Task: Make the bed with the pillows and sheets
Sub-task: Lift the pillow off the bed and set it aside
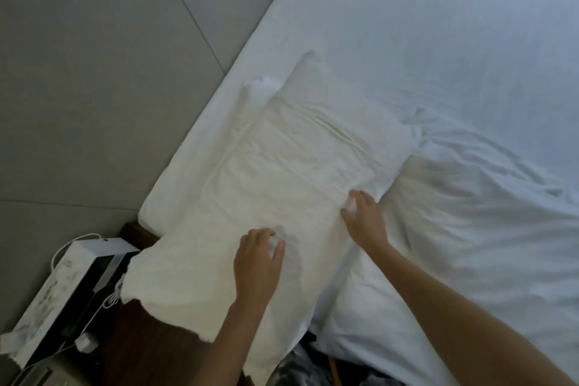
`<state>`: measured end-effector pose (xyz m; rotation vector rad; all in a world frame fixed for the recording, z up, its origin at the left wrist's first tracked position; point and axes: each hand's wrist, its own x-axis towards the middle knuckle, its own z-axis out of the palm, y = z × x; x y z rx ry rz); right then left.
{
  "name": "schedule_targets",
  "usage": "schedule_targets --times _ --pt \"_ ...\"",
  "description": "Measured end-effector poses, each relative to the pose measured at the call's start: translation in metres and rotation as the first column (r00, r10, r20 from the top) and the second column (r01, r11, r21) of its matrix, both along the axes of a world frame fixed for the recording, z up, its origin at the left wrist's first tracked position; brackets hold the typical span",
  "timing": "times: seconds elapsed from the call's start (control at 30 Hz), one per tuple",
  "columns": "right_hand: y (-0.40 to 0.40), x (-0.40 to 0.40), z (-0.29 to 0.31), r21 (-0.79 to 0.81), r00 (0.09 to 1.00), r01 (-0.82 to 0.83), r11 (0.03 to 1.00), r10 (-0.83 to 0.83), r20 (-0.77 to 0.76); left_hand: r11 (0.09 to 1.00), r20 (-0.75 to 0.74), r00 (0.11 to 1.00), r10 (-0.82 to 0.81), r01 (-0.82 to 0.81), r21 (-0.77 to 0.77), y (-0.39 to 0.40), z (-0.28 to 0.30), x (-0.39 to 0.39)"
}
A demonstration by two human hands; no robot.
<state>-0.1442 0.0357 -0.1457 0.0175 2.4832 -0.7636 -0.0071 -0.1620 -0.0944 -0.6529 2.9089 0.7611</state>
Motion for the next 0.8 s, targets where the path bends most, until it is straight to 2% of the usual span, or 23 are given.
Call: schedule_targets --times 0.13,0.23,0.3,0.37,0.4,0.47,0.5,0.57,0.7,0.8 --pt "-0.033 0.019 0.001 -0.061 0.981 0.167 0.984 -0.160 0.108 0.987 0.073 0.997 -0.013 0.024 -0.159 -0.066 -0.006 -0.035" --pt "-0.063 0.021 0.005 -0.174 0.938 0.342 0.923 -0.325 0.117 0.993 0.097 0.994 0.043 -0.032 -0.117 -0.097 0.001 -0.073" --pt "-0.075 0.018 0.007 -0.214 0.816 0.577 0.788 -0.565 0.119 0.997 0.162 0.985 0.055 -0.046 -0.058 -0.115 0.002 -0.100" --pt "-0.076 0.018 0.008 -0.202 0.598 0.800 0.565 -0.778 0.194 0.994 0.254 0.966 0.058 -0.078 0.070 -0.134 -0.005 -0.123" --pt "-0.076 0.020 0.006 -0.180 0.503 0.864 0.470 -0.819 0.276 0.985 0.319 0.946 0.063 -0.110 0.131 -0.141 -0.009 -0.132" --pt "-0.086 0.024 0.001 -0.120 0.408 0.909 0.400 -0.791 0.455 0.973 0.449 0.892 0.052 -0.146 0.178 -0.148 -0.016 -0.142" --pt "-0.095 0.025 -0.003 -0.114 0.398 0.911 0.397 -0.771 0.497 0.973 0.477 0.878 0.041 -0.143 0.180 -0.148 -0.020 -0.143" --pt "-0.112 0.021 -0.007 -0.159 0.417 0.906 0.392 -0.763 0.494 0.972 0.438 0.899 0.016 -0.117 0.205 -0.142 -0.022 -0.142" --pt "-0.116 0.023 0.009 -0.306 0.527 0.846 0.436 -0.771 0.358 0.941 0.221 0.974 0.048 -0.119 0.318 -0.137 -0.001 -0.129" --pt "-0.111 0.031 0.035 -0.365 0.571 0.808 0.463 -0.766 0.293 0.933 0.111 0.989 0.098 -0.130 0.336 -0.143 0.026 -0.122"
